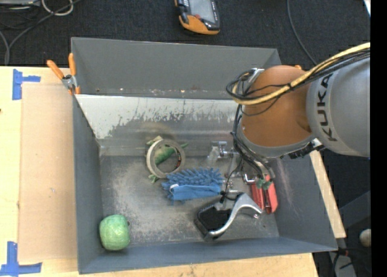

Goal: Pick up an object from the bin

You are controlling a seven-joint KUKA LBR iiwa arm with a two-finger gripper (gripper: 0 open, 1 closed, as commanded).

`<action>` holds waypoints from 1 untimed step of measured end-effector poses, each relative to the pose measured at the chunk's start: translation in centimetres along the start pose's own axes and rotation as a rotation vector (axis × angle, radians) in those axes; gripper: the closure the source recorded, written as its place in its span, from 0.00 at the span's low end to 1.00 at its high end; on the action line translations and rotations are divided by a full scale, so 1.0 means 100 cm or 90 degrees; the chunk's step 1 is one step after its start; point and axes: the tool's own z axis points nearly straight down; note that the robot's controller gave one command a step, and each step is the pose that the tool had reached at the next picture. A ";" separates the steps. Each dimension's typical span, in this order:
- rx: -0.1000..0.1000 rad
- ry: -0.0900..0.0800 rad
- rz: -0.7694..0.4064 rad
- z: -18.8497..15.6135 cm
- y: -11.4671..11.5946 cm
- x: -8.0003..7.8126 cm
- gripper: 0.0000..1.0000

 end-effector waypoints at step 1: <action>0.000 -0.005 0.001 -0.005 0.000 -0.001 0.00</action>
Offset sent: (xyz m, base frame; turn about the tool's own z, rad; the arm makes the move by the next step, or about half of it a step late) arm 0.0413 0.0093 -0.1154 0.0950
